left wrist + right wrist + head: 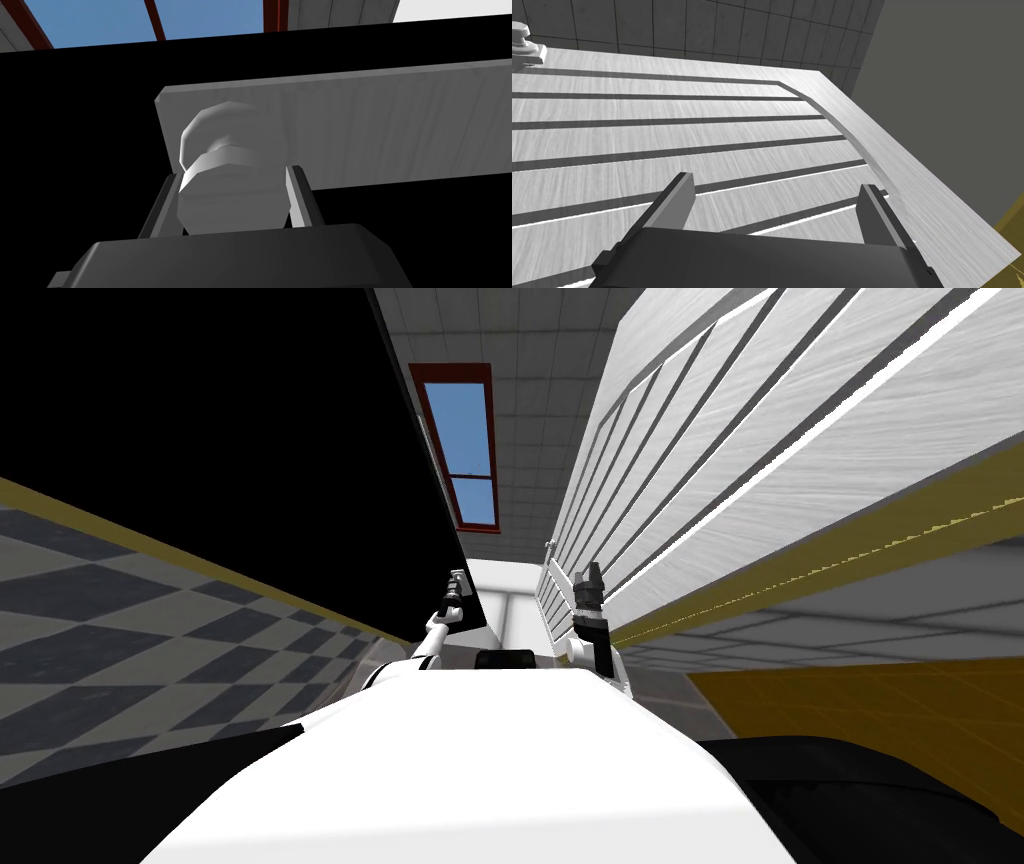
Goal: Push the door open
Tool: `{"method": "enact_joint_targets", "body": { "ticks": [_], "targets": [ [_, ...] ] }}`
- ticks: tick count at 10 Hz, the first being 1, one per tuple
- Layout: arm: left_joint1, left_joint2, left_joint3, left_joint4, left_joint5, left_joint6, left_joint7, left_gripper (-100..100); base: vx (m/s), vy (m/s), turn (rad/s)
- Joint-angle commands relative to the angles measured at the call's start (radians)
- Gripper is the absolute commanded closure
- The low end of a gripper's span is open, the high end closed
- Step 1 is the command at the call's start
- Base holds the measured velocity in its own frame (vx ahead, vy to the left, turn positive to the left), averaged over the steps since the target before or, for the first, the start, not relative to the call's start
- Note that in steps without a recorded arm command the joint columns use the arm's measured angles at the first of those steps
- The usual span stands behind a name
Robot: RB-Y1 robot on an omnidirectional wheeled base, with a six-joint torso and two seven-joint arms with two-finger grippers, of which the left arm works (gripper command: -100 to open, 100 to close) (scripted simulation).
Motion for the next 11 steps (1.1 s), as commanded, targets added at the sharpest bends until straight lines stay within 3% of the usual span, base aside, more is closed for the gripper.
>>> {"method": "enact_joint_targets", "body": {
  "ticks": [1,11],
  "targets": [
    [-0.008,0.013,0.028,0.008,0.006,-0.002,-0.008,100,0.188,-0.089,0.061],
    [0.003,0.034,0.118,0.013,0.03,-0.004,-0.028,100,0.18,-0.091,0.063]
  ]
}}
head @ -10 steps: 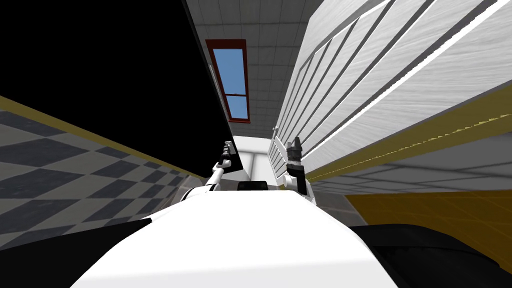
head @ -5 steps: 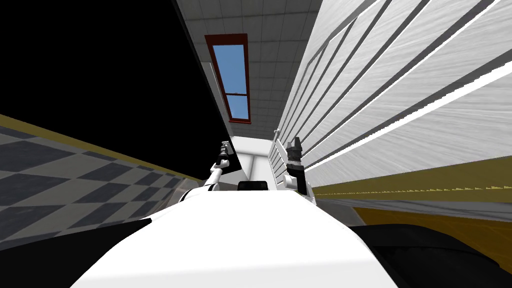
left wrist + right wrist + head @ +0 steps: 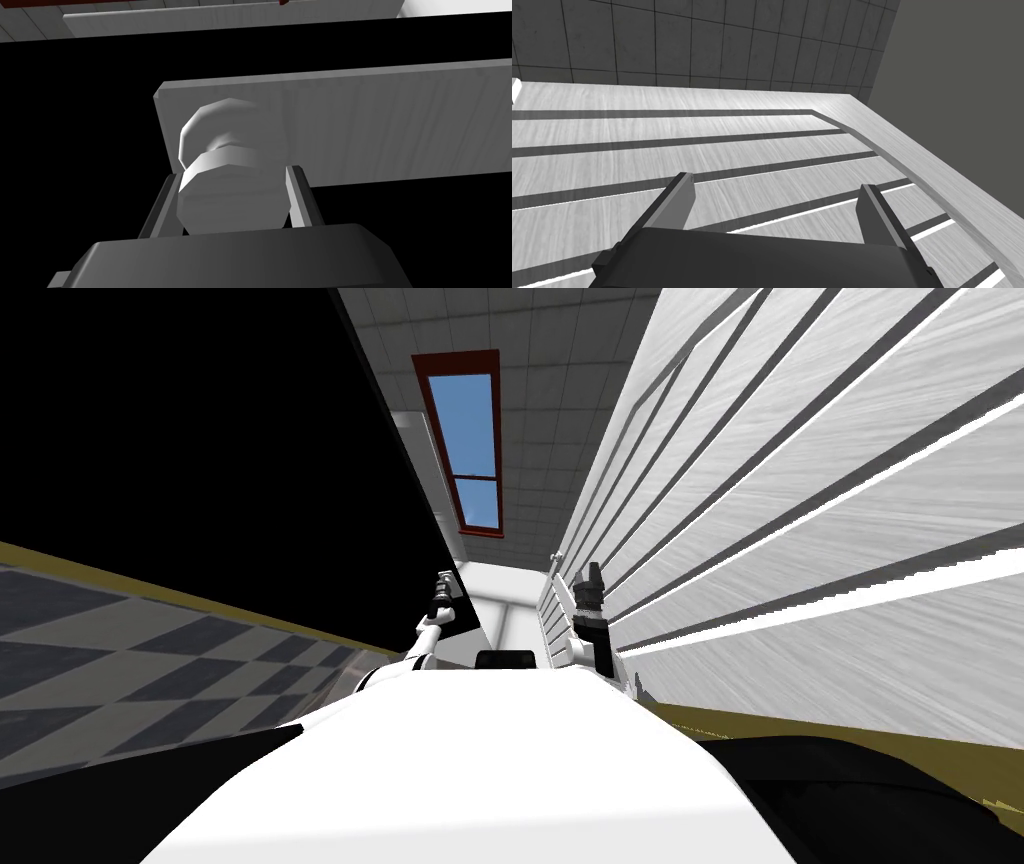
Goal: Push the door open
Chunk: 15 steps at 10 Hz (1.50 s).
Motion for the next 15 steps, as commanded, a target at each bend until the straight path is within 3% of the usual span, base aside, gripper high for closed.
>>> {"method": "enact_joint_targets", "body": {
  "ticks": [1,2,6,14,15],
  "targets": [
    [-0.003,0.003,0.011,0.004,0.004,-0.006,-0.001,100,0.191,-0.071,0.059],
    [0.002,0.002,0.008,0.005,0.002,-0.002,-0.002,100,0.083,-0.023,0.04],
    [-0.013,-0.027,0.054,0.001,0.004,-0.008,-0.051,100,0.168,0.006,0.103],
    [-0.044,-0.107,0.143,-0.007,0.005,-0.016,-0.153,100,0.202,-0.02,0.118],
    [-0.038,-0.101,0.135,-0.005,0.004,-0.013,-0.145,100,0.097,-0.026,0.049]
  ]
}}
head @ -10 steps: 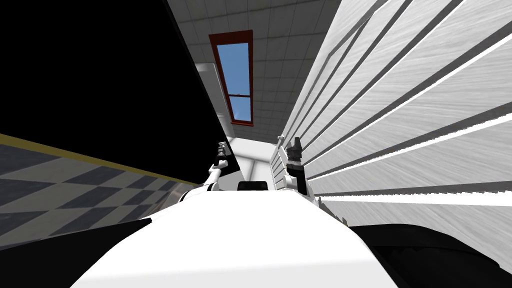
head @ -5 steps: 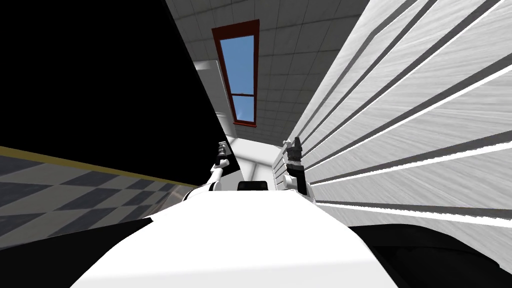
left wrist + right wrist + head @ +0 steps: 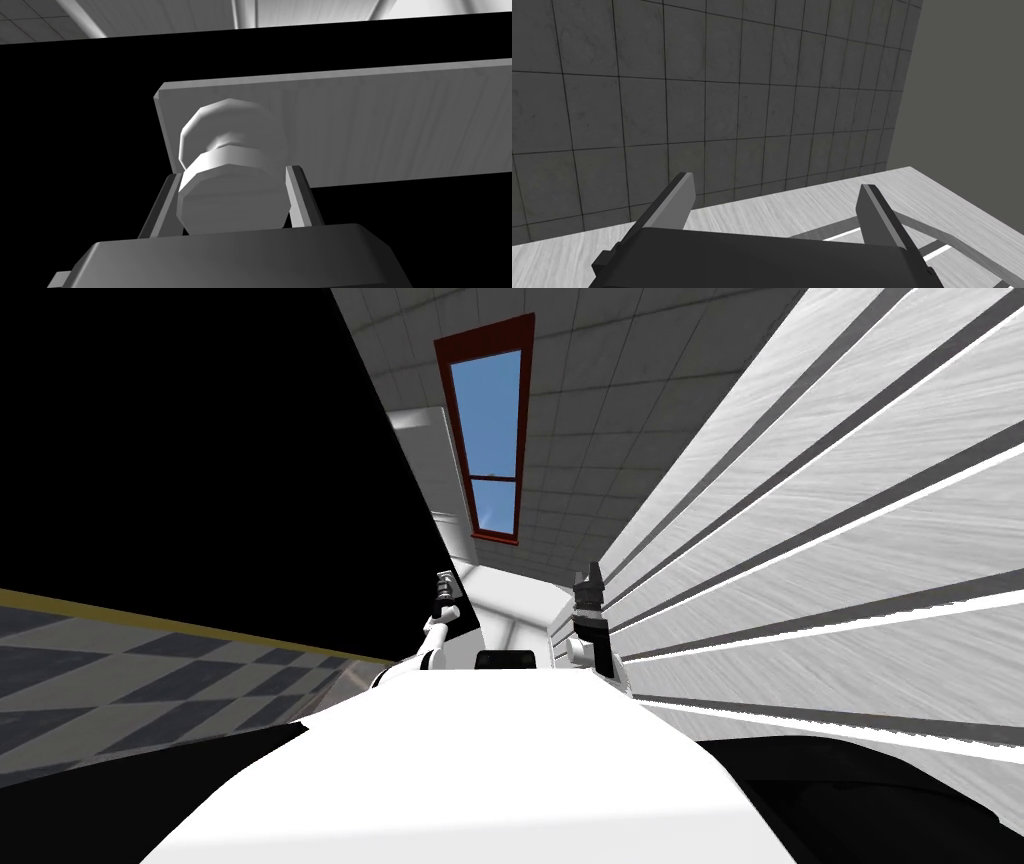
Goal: Push the door open
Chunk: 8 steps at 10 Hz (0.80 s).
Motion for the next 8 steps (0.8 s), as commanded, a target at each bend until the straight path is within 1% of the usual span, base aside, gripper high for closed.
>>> {"method": "enact_joint_targets", "body": {
  "ticks": [1,2,4,7,8],
  "targets": [
    [0.002,0.01,0.019,-0.003,0.005,0.0,-0.007,100,0.141,-0.021,0.026],
    [0.002,0.013,0.023,-0.004,0.006,0.0,-0.008,100,0.181,-0.037,0.041],
    [0.005,0.022,0.051,-0.008,0.013,0.0,-0.018,100,0.202,-0.021,0.048],
    [0.009,0.029,0.09,-0.015,0.022,0.0,-0.032,100,0.212,-0.02,0.046],
    [0.009,0.029,0.09,-0.015,0.022,0.0,-0.032,100,0.144,-0.024,0.024]
  ]
}}
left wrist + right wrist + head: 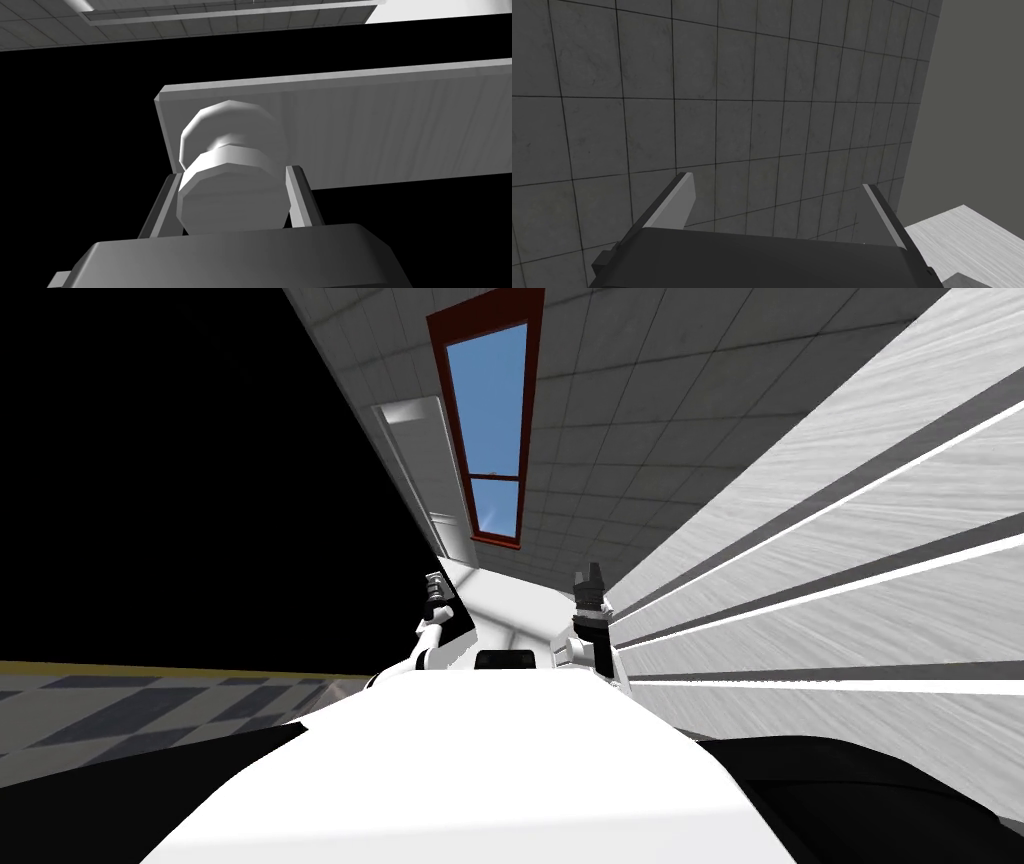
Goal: Push the door open
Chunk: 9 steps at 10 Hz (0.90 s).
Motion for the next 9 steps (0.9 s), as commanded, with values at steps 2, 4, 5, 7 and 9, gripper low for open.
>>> {"method": "enact_joint_targets", "body": {
  "ticks": [2,4,5,7,9],
  "targets": [
    [0.012,-0.001,0.039,-0.023,0.009,0.006,-0.015,100,0.206,-0.043,0.06],
    [0.014,-0.005,0.06,-0.027,0.014,0.006,-0.022,100,0.21,-0.032,0.057],
    [0.019,-0.005,0.052,-0.024,0.012,0.013,-0.018,100,0.092,-0.006,0.033],
    [0.021,0.005,0.09,-0.035,0.021,0.011,-0.033,100,0.195,-0.03,0.037],
    [0.024,0.008,0.126,-0.043,0.029,0.01,-0.048,100,0.217,0.017,0.034]
  ]
}}
